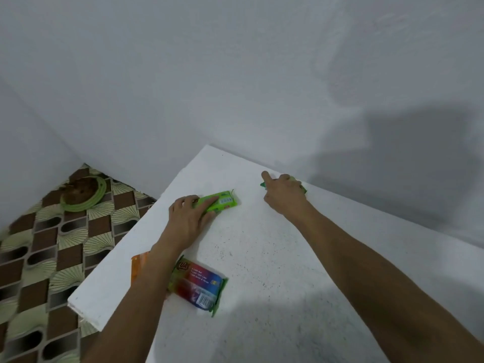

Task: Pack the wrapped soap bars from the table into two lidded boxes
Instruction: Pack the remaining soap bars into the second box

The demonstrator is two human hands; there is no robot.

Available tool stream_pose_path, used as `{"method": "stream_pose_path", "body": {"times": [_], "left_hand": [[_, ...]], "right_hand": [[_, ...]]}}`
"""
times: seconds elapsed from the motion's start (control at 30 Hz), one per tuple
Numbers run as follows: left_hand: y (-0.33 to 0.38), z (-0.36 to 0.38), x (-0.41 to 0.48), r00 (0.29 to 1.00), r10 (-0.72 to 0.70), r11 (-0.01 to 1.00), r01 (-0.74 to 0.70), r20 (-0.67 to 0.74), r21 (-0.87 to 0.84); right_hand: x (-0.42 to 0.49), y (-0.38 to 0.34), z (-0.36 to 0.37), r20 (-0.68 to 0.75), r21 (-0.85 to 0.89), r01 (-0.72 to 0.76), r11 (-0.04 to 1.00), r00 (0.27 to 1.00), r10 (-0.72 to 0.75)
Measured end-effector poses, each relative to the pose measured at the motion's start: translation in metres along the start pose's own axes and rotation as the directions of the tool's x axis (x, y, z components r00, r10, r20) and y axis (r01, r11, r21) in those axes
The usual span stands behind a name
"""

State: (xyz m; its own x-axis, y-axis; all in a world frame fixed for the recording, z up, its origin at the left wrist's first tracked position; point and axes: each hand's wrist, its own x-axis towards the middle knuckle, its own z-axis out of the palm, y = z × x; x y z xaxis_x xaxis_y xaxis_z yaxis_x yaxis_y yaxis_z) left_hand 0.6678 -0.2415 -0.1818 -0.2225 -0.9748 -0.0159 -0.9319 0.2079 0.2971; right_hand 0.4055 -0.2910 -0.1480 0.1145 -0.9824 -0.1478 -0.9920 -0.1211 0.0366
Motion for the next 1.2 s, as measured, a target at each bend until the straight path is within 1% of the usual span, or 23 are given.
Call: {"method": "stream_pose_path", "body": {"times": [0.07,0.13,0.2,0.23,0.33,0.37,0.43,0.47,0.5,0.57,0.63,0.73,0.8,0.9,1.03,1.1,1.2], "left_hand": [[0.013,-0.003,-0.007,0.999,0.01,0.993,-0.014,-0.038,-0.118],[0.028,-0.008,-0.011,0.999,-0.017,0.982,0.008,-0.044,-0.186],[0.045,-0.011,-0.016,0.998,-0.036,0.971,0.023,-0.053,-0.239],[0.053,-0.011,-0.019,0.998,-0.03,0.961,0.013,-0.058,-0.276],[0.079,-0.012,-0.032,0.992,-0.011,0.917,-0.039,-0.122,-0.396],[0.089,-0.013,-0.037,0.987,-0.014,0.893,-0.06,-0.161,-0.445],[0.118,-0.023,-0.055,0.973,-0.025,0.831,-0.108,-0.231,-0.545],[0.134,-0.028,-0.064,0.967,-0.032,0.796,-0.128,-0.253,-0.592],[0.149,-0.031,-0.072,0.963,-0.032,0.757,-0.15,-0.266,-0.635],[0.18,-0.036,-0.09,0.959,-0.031,0.694,-0.181,-0.28,-0.697],[0.211,-0.037,-0.11,0.955,-0.022,0.652,-0.212,-0.297,-0.728],[0.254,-0.032,-0.143,0.955,-0.031,0.583,-0.223,-0.296,-0.781],[0.276,-0.027,-0.162,0.957,-0.041,0.516,-0.224,-0.286,-0.826],[0.317,-0.015,-0.202,0.971,-0.019,0.41,-0.211,-0.24,-0.887],[0.361,0.004,-0.248,0.985,0.028,0.302,-0.172,-0.172,-0.938],[0.377,0.014,-0.266,0.986,0.057,0.284,-0.165,-0.155,-0.945],[0.393,0.028,-0.284,0.988,0.08,0.291,-0.147,-0.129,-0.945]], "right_hand": [[-0.016,0.011,-0.004,-0.149,0.067,0.037,0.997,0.988,-0.026],[-0.031,0.027,-0.012,-0.244,0.184,0.065,0.981,0.97,-0.019],[-0.047,0.046,-0.021,-0.325,0.356,0.076,0.932,0.945,0.047],[-0.056,0.055,-0.023,-0.338,0.464,0.076,0.883,0.936,0.097],[-0.095,0.079,-0.029,-0.304,0.69,0.073,0.72,0.932,0.197],[-0.109,0.085,-0.031,-0.278,0.765,0.074,0.639,0.934,0.225],[-0.145,0.098,-0.038,-0.204,0.895,0.061,0.443,0.937,0.284],[-0.164,0.104,-0.043,-0.174,0.931,0.057,0.361,0.938,0.301],[-0.184,0.109,-0.046,-0.153,0.952,0.054,0.301,0.937,0.314],[-0.225,0.121,-0.052,-0.139,0.974,0.069,0.216,0.934,0.329],[-0.267,0.133,-0.055,-0.136,0.984,0.085,0.156,0.926,0.353],[-0.33,0.152,-0.057,-0.124,0.989,0.087,0.116,0.923,0.365],[-0.367,0.162,-0.058,-0.114,0.99,0.076,0.119,0.927,0.357],[-0.437,0.18,-0.053,-0.123,0.988,0.078,0.137,0.926,0.357],[-0.514,0.201,-0.037,-0.092,0.993,0.062,0.099,0.939,0.33],[-0.542,0.209,-0.029,-0.059,0.995,0.032,0.099,0.955,0.292],[-0.573,0.213,-0.018,0.002,0.996,-0.017,0.083,0.985,0.173]]}}
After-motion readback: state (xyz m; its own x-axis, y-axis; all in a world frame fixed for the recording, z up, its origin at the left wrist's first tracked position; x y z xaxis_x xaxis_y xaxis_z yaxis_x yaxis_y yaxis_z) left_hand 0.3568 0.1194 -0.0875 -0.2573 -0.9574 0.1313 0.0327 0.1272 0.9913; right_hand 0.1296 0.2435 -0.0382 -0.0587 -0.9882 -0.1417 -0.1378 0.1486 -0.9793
